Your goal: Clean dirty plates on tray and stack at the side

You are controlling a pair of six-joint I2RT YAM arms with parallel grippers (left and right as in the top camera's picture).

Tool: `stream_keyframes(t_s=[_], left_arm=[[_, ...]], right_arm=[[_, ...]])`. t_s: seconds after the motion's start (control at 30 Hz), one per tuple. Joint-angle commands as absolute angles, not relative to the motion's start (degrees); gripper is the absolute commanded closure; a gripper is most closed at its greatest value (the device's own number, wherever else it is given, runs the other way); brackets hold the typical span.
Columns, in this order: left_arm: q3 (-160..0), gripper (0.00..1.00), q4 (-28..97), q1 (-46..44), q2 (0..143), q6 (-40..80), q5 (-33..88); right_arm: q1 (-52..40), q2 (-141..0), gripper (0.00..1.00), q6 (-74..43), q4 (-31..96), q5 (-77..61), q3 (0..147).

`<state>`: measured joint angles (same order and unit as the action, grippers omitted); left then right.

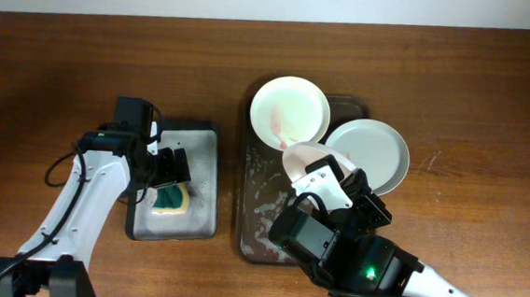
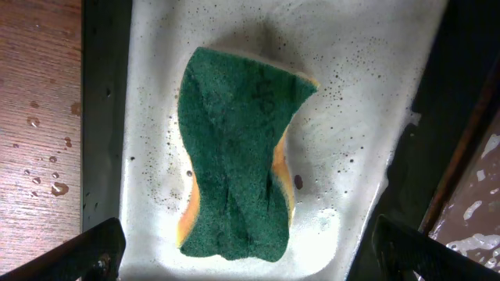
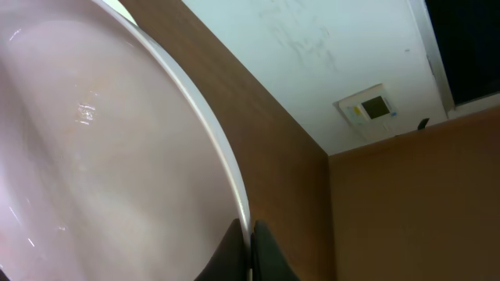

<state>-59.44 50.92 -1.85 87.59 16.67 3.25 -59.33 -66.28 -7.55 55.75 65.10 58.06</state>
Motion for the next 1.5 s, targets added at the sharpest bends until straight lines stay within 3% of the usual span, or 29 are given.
stream_keyframes(t_s=[0.0,0.07,0.13,0.17,0.2,0.23,0.33,0.5,0.57,0.63,0.7,0.83,0.93,1.07,1.3,1.33,1.37,1.47], left_arm=[[-59.0,0.0,50.8,-1.6,87.3,16.4,3.7],[-59.0,0.01,50.8,-1.6,87.3,16.4,3.7],[-59.0,0.01,50.8,-1.6,87.3,16.4,3.7],[-59.0,0.01,50.8,-1.6,87.3,16.4,3.7],[-59.0,0.01,50.8,-1.6,87.3,16.4,3.7],[-59.0,0.0,50.8,-1.6,87.3,16.4,3.7],[-59.0,0.0,50.8,-1.6,87.3,16.4,3.7],[-59.0,0.01,50.8,-1.6,87.3,16.4,3.7],[-59.0,0.01,50.8,-1.6,87.3,16.4,3.7],[-59.0,0.01,50.8,-1.6,87.3,16.4,3.7],[-59.0,0.0,50.8,-1.6,87.3,16.4,3.7],[-59.0,0.01,50.8,-1.6,87.3,16.4,3.7],[-59.0,0.0,50.8,-1.6,87.3,16.4,3.7],[-59.0,0.0,50.8,-1.6,87.3,16.4,3.7],[-59.0,0.01,50.8,-1.6,87.3,16.4,3.7],[-59.0,0.01,50.8,-1.6,87.3,16.4,3.7],[-59.0,0.01,50.8,-1.6,87.3,16.4,3.7],[-59.0,0.01,50.8,-1.6,87.3,16.4,3.7]], right_arm=[[-59.5,-66.1,0.96,-11.2,54.0,67.8,58.8],[-59.2,-66.1,0.96,-6.2,54.4,64.9,58.8],[-57.2,-66.0,0.96,-13.8,54.2,68.6,58.9],[-57.4,-66.1,0.96,-9.0,52.7,59.2,59.0],[-57.2,-66.1,0.96,-6.1,54.5,60.9,58.9],[-56.4,-66.2,0.96,-10.4,55.8,65.1,58.9],[-56.1,-66.5,0.96,-12.7,55.7,55.5,58.9],[-47.1,-66.7,0.96,-32.2,56.6,46.8,59.4],[-36.9,-66.6,0.96,-33.2,56.6,32.6,62.1],[-26.2,-66.6,0.96,-27.9,56.6,18.9,65.1],[-9.5,-66.6,0.96,-19.1,56.6,0.5,68.4],[15.5,-67.7,0.96,-15.0,56.8,-11.5,68.8],[32.7,-72.7,0.96,-15.4,55.2,-12.5,68.8],[43.8,-84.7,0.96,-21.0,51.7,-12.5,68.8],[45.0,-100.7,0.96,-20.8,46.4,-12.2,68.8],[45.0,-100.6,0.89,-19.7,46.0,-12.2,68.8],[45.0,-100.2,0.74,-19.7,46.3,-12.3,69.2],[44.6,-95.1,0.6,-16.5,47.7,-21.4,70.7]])
